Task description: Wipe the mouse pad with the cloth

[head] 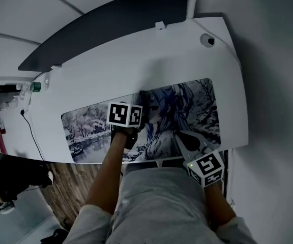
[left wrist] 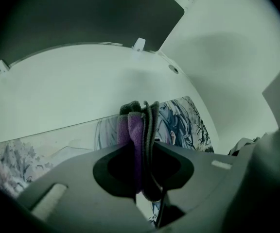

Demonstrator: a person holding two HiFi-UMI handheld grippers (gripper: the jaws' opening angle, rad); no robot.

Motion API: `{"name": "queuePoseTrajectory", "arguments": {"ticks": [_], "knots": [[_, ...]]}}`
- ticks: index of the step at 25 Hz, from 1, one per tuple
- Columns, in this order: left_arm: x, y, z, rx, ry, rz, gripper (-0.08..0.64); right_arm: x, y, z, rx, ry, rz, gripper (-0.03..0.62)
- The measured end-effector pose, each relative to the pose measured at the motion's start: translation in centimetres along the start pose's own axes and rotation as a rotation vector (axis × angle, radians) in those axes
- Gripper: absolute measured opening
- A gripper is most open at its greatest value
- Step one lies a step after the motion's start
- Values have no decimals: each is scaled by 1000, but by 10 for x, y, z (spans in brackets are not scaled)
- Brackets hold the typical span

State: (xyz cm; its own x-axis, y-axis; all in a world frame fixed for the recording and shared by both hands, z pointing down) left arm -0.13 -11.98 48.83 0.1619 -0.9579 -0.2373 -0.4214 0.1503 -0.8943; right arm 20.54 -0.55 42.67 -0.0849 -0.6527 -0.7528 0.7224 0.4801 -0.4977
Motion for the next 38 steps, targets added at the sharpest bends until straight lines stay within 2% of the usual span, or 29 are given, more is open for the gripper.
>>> {"name": "queuePoseTrajectory", "arguments": {"ticks": [15, 38], "knots": [[31, -37, 66, -104, -82, -24, 104, -12, 31, 16, -75, -61, 31, 8], [70, -92, 168, -185, -284, -80, 104, -38, 78, 37, -208, -173, 92, 7]]}}
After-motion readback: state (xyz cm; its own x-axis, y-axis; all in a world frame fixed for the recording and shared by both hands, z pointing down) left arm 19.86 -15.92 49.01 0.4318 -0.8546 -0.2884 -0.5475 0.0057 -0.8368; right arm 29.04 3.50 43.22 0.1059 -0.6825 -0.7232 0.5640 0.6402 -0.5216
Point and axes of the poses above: the fingertips, and each gripper's own axes: y backward along the fingers, z to its right, x out of its top, the point moved 8 cm from there along y, backward along the fingers, and after that the axes turned 1 degree about y, right-handed, at the moved point
